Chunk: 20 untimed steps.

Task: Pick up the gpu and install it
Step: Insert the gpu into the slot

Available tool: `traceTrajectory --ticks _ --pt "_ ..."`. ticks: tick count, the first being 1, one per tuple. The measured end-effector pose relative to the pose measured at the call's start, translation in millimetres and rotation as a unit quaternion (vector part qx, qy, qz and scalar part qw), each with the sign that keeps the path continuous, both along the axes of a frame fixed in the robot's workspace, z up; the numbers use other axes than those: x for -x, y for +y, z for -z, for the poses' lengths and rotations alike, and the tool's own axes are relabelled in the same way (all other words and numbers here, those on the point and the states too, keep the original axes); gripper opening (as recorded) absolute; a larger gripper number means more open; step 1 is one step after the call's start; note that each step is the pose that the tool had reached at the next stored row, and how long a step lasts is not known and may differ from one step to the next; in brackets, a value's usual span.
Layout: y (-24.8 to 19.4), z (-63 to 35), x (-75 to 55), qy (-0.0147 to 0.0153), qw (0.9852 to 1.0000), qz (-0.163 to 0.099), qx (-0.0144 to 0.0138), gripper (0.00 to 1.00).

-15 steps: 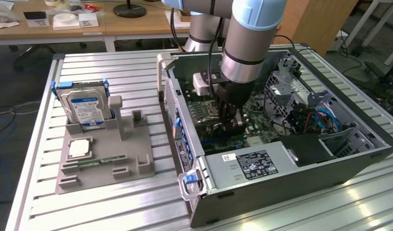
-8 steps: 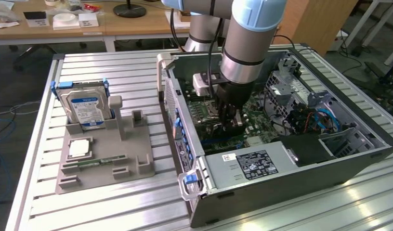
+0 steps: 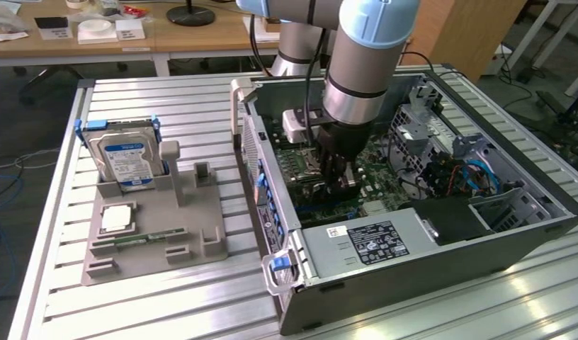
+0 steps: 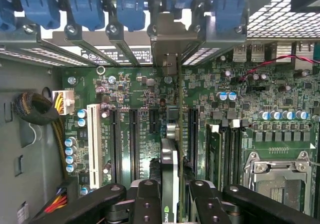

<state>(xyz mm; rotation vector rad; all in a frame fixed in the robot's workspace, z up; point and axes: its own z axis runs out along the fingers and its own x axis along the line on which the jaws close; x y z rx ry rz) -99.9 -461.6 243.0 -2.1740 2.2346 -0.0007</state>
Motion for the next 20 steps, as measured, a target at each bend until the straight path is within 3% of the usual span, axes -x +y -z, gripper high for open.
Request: traceTrajectory --ticks 7,9,10,14,20 --pt "0.1 0.3 0.2 0.0003 1.0000 0.000 -0.0003 0.26" --pt "0.1 0.3 0.3 -0.0001 1.0000 0.000 -0.0003 0.27" --pt "0.1 0.3 0.3 -0.0001 1.0000 0.000 -0.0002 0.34" --pt "0.0 -0.4 0.1 0.0000 1.0000 0.000 -0.0001 0.34" --pt "0.0 -13.1 0.2 0.0000 1.0000 0.000 -0.0001 0.34"
